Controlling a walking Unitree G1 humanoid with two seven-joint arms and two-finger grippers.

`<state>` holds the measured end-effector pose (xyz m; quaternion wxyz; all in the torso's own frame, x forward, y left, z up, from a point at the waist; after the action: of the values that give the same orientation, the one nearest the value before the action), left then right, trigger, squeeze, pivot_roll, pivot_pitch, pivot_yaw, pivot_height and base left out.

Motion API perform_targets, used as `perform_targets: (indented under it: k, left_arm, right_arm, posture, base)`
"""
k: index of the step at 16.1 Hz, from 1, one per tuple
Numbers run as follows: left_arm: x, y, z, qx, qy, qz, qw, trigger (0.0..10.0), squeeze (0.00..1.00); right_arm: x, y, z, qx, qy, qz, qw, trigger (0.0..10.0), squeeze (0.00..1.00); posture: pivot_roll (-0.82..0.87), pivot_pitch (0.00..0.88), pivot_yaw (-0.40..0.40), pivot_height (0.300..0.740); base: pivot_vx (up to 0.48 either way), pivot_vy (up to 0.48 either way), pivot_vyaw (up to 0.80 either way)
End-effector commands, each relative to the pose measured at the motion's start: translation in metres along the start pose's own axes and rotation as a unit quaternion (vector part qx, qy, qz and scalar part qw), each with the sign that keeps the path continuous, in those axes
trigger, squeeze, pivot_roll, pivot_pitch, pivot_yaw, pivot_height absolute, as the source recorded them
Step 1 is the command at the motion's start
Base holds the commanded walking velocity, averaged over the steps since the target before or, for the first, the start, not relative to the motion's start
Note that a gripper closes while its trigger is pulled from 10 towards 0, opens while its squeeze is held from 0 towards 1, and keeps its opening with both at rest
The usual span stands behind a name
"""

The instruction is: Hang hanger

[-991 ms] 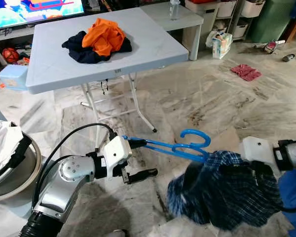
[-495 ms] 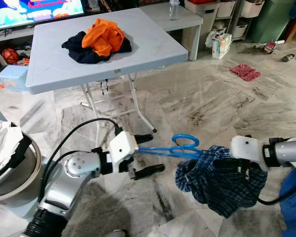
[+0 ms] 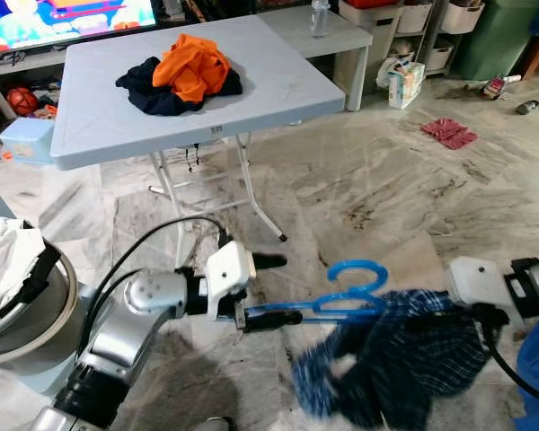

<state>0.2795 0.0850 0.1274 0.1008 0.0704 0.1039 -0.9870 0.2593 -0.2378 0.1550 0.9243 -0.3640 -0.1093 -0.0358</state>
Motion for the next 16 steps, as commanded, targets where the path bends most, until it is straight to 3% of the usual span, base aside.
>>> perform_targets:
  k: [1,8,16]
  left_arm:
    - [-0.002,0.0,0.0,-0.002,0.001,-0.005,1.0,0.2,0.0]
    - [0.009,0.012,-0.003,-0.005,-0.009,-0.057,0.998,0.0,0.0]
    - [0.002,0.005,-0.014,-0.043,-0.009,-0.066,0.997,0.0,0.0]
  right_arm:
    - [0.001,-0.005,0.006,-0.002,-0.018,0.006,1.0,10.0,0.0]
    - [0.017,0.005,0.013,0.009,-0.047,-0.038,0.998,10.0,0.0]
    - [0.023,0.005,0.014,0.009,-0.057,-0.06,0.997,10.0,0.0]
  posture:
    - [-0.06,0.066,0.029,0.74]
    - [-0.06,0.065,0.025,0.74]
    - [-0.06,0.069,0.031,0.74]
  base:
    - [0.0,0.0,0.0]
    - [0.0,0.0,0.0]
    - [0.0,0.0,0.0]
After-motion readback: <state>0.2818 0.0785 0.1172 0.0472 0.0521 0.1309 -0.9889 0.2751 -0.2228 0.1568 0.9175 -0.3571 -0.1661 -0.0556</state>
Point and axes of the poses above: a point about 5 cm out from each wrist's last joint towards the gripper, its own y axis pointing out of the wrist towards the gripper, its own z axis along the axis of the wrist's last joint, x = y × z, the point moved 2 cm from there along y, pointing out of the wrist towards the gripper, and after that the axes turned 2 degrees about -y, right-handed, at the moved point
